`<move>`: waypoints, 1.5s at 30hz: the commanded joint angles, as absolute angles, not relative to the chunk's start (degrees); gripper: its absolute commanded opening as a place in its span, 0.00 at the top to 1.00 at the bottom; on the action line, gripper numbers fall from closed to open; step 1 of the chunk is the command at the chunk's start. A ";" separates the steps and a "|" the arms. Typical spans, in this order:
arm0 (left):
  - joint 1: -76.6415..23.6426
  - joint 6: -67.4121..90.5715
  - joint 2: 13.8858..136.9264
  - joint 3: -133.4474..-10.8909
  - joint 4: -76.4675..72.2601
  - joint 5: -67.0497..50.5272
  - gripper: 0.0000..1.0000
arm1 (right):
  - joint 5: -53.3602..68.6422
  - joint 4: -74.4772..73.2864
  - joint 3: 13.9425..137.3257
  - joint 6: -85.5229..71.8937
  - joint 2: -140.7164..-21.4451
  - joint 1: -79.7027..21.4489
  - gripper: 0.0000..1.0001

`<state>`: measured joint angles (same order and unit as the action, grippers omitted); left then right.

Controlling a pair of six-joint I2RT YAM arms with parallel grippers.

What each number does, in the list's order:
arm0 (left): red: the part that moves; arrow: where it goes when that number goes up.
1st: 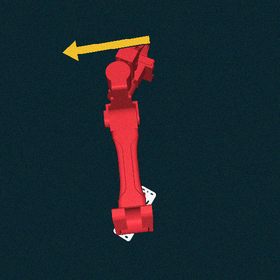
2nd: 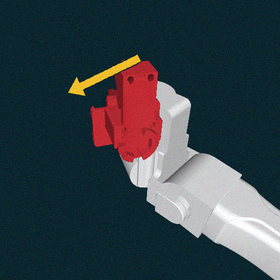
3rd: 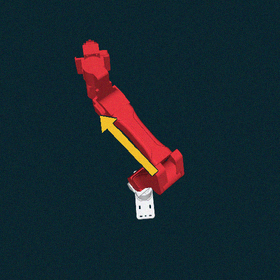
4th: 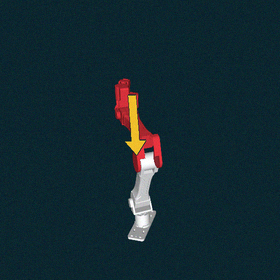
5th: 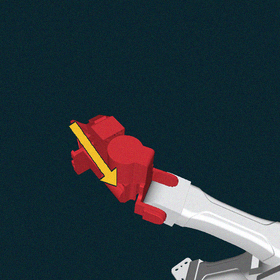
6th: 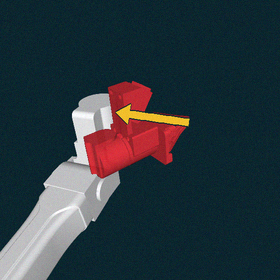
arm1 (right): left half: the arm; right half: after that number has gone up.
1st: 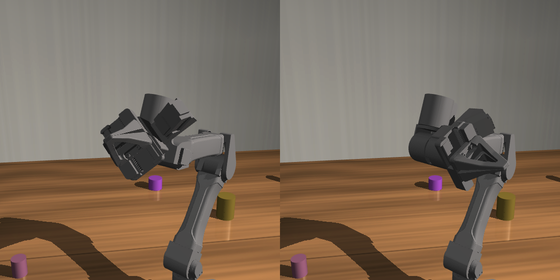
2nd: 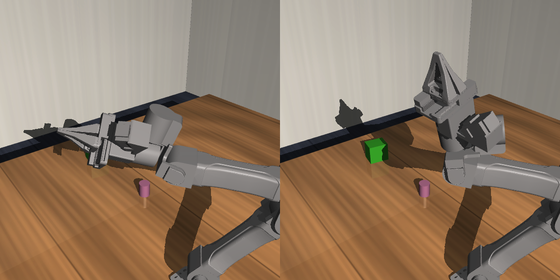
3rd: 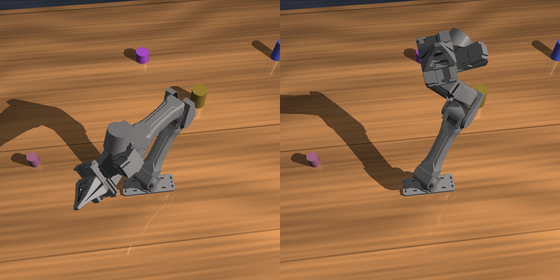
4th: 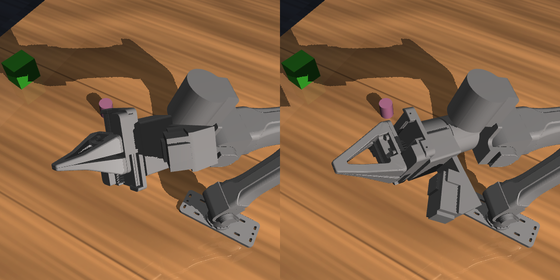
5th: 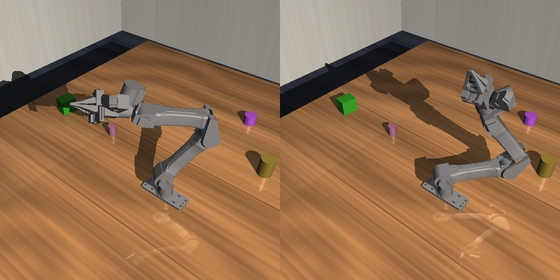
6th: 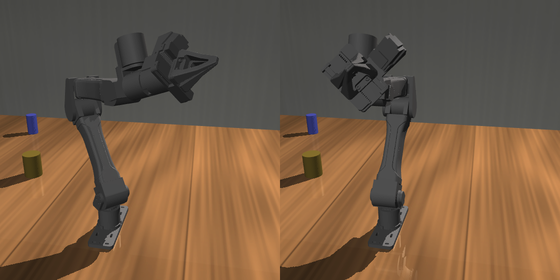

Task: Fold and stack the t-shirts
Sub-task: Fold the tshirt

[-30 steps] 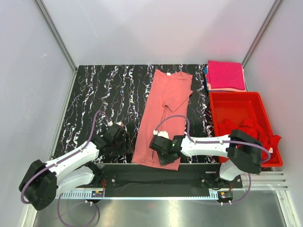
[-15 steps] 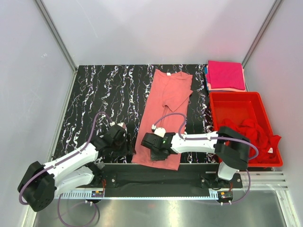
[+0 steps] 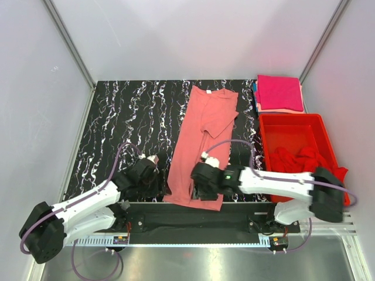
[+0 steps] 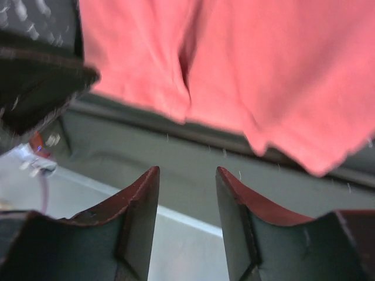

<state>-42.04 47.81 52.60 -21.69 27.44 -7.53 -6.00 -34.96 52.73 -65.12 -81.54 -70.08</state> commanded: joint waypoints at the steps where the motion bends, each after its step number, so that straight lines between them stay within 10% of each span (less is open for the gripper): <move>1: -43.24 48.43 53.00 -21.00 26.80 -6.86 0.32 | -2.73 -39.28 46.60 -72.05 -72.27 -70.40 0.49; 11: -43.51 48.60 55.98 -18.90 22.42 -8.96 0.43 | -4.21 -42.88 29.98 -85.25 -52.39 -70.49 0.48; 45: -45.53 49.92 55.90 -18.90 26.37 -6.68 0.51 | -15.56 -33.94 19.17 -85.16 -53.00 -70.49 0.44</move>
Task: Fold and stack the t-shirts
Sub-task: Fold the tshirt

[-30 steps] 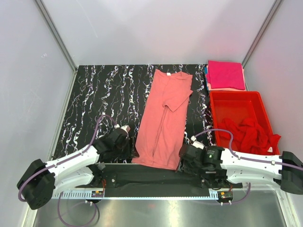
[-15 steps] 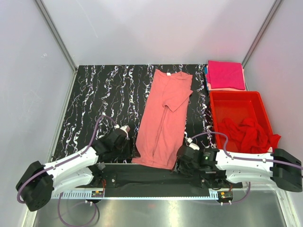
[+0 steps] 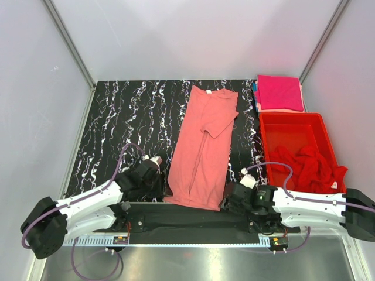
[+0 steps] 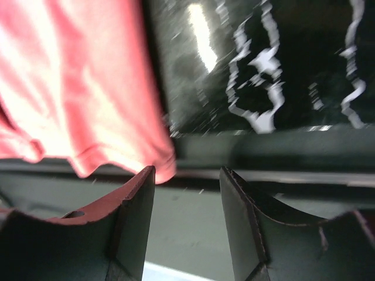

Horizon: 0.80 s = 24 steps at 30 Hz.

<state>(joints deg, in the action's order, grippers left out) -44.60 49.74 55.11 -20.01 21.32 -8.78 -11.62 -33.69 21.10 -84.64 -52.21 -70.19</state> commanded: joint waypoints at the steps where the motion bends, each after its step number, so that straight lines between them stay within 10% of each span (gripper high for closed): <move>1: -45.79 50.01 56.16 -18.90 26.37 -6.24 0.51 | -14.77 -32.79 18.64 -85.25 -53.35 -70.49 0.45; 18: -47.20 51.85 56.51 -18.81 26.98 -5.18 0.57 | -13.89 -18.72 13.71 -85.87 -54.93 -70.49 0.51; 24: -47.20 51.68 57.04 -19.86 26.02 -6.15 0.71 | -13.89 -20.82 14.24 -86.40 -53.53 -70.49 0.82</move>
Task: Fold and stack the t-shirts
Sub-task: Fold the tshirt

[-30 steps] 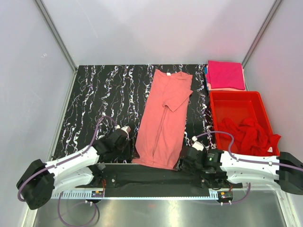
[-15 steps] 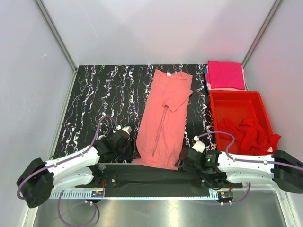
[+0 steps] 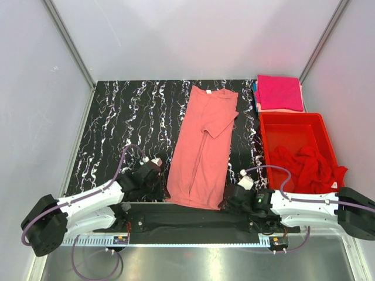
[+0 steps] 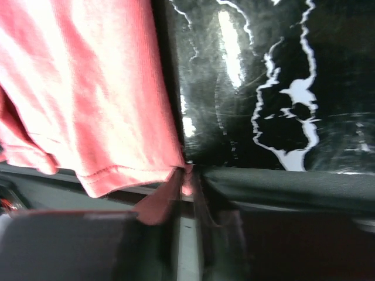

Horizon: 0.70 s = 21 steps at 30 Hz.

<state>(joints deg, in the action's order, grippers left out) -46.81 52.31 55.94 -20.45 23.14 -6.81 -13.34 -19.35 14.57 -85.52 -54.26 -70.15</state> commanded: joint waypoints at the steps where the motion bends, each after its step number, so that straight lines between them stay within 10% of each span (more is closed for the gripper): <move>1: -47.20 51.85 56.87 -20.30 25.75 -7.02 0.78 | -13.89 -21.61 14.50 -86.31 -52.74 -70.40 0.94; 4: -47.20 52.47 56.43 -21.18 24.87 -8.78 1.00 | -13.80 -26.35 16.34 -85.43 -49.85 -70.40 1.00; 21: -52.12 60.38 56.68 -24.87 22.94 -13.10 1.00 | -7.38 -54.57 27.06 -84.64 -39.55 -70.49 1.00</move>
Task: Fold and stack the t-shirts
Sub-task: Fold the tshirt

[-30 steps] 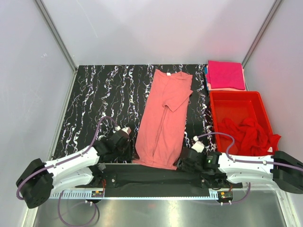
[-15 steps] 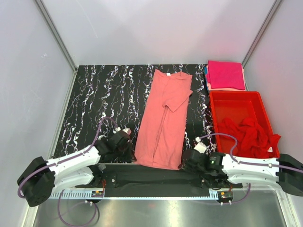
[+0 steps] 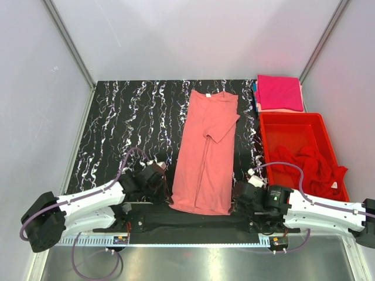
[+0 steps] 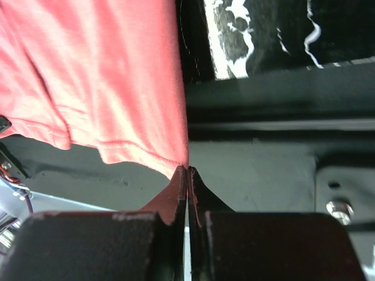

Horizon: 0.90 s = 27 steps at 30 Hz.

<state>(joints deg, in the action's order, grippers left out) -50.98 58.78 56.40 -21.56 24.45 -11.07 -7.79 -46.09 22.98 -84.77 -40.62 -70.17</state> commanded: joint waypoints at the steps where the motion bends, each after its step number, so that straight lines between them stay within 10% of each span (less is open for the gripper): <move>1: -52.47 59.95 57.73 -25.83 23.20 -12.83 1.00 | -7.99 -56.32 28.46 -84.99 -39.20 -70.49 1.00; 18: -48.87 51.42 73.12 -42.62 25.66 -12.74 1.00 | -15.73 -57.92 34.10 -82.80 -46.57 -69.79 1.00; 27: -41.40 45.80 77.51 -49.12 27.77 -13.10 1.00 | -12.14 -53.79 42.53 -63.47 -56.78 -52.06 1.00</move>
